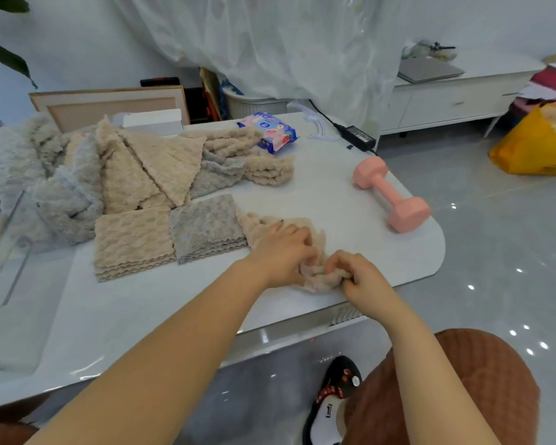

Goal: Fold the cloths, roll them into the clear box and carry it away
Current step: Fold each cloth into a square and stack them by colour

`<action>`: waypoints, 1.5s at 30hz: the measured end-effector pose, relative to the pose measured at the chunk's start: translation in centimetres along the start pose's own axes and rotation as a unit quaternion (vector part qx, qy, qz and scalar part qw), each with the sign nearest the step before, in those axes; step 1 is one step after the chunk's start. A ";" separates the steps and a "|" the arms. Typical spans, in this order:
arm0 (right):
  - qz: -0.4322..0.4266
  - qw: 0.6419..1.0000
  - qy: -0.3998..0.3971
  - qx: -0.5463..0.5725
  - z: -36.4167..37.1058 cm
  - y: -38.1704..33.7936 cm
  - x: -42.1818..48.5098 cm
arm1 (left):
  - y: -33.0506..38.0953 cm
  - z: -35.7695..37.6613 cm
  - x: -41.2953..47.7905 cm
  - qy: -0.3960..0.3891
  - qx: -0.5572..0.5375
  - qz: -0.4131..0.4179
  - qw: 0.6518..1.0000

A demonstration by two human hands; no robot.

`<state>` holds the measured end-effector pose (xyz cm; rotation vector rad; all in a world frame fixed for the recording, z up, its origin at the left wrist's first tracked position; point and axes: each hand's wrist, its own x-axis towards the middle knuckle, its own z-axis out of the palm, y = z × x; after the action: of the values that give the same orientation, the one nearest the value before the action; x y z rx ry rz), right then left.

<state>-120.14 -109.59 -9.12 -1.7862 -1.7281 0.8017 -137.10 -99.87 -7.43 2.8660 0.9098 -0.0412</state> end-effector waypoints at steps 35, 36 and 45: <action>0.076 0.994 -0.069 0.030 -2.5 2.3 0.5 | -5.6 5.7 -8.3 0.065 -0.166 -0.101 0.979; 0.082 0.993 -0.072 0.040 -2.2 2.5 0.2 | -5.6 5.6 -8.6 0.062 -0.198 -0.105 0.973; 0.139 0.978 -0.147 0.055 -3.7 2.5 0.1 | -4.9 2.5 -10.8 -0.080 -0.338 -0.151 0.925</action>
<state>-115.71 -109.53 -8.43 -1.9351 -1.5882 1.3119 -148.66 -102.43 -9.78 2.0446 1.0657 0.0075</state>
